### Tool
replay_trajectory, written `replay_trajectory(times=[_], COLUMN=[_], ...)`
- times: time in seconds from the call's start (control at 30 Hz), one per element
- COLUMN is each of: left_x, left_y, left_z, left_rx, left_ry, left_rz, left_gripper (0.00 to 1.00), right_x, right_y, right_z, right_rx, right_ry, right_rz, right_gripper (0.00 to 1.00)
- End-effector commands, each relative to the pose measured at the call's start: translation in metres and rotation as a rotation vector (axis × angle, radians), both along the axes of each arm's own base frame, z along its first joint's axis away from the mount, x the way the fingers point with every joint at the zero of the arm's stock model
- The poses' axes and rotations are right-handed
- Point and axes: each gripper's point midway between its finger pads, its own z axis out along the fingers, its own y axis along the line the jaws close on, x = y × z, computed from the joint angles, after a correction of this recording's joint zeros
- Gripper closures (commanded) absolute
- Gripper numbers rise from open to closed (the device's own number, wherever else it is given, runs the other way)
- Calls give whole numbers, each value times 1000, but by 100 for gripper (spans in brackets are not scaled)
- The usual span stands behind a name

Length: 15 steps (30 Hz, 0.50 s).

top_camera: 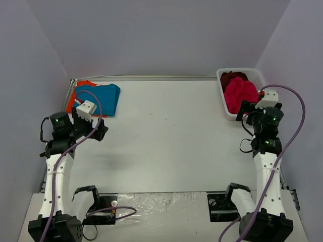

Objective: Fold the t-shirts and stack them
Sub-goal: Grab crumpled tshirt from bin with the right arm

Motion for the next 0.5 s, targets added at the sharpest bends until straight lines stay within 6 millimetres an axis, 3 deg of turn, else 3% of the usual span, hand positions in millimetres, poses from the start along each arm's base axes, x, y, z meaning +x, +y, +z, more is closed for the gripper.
replay_trajectory(times=[0.0, 0.07, 0.1, 0.13, 0.2, 0.23, 0.37, 0.47], left_x=[-1, -1, -1, -1, -1, -1, -1, 0], left_y=[2, 0, -1, -2, -3, -4, -5, -6], left_z=[19, 18, 17, 16, 14, 12, 14, 14], left_rx=[2, -9, -12, -16, -20, -22, -27, -32], left_ry=[-67, -63, -59, -57, -52, -45, -42, -37], left_rz=[-12, -28, -34, -40, -46, -52, -56, -60], left_gripper=[6, 6, 6, 6, 6, 6, 6, 6], right_x=[6, 5, 5, 4, 1, 3, 30, 59], right_y=[-20, 0, 13, 26, 50, 52, 38, 6], right_z=[29, 19, 6, -20, -40, -37, -28, -24], right_rx=[17, -37, -71, -77, -71, -69, -147, -317], right_ry=[-65, -25, 5, 54, 113, 109, 106, 113], right_rz=[-124, 27, 128, 224, 391, 406, 318, 146], right_gripper=[0, 0, 0, 0, 0, 0, 3, 3])
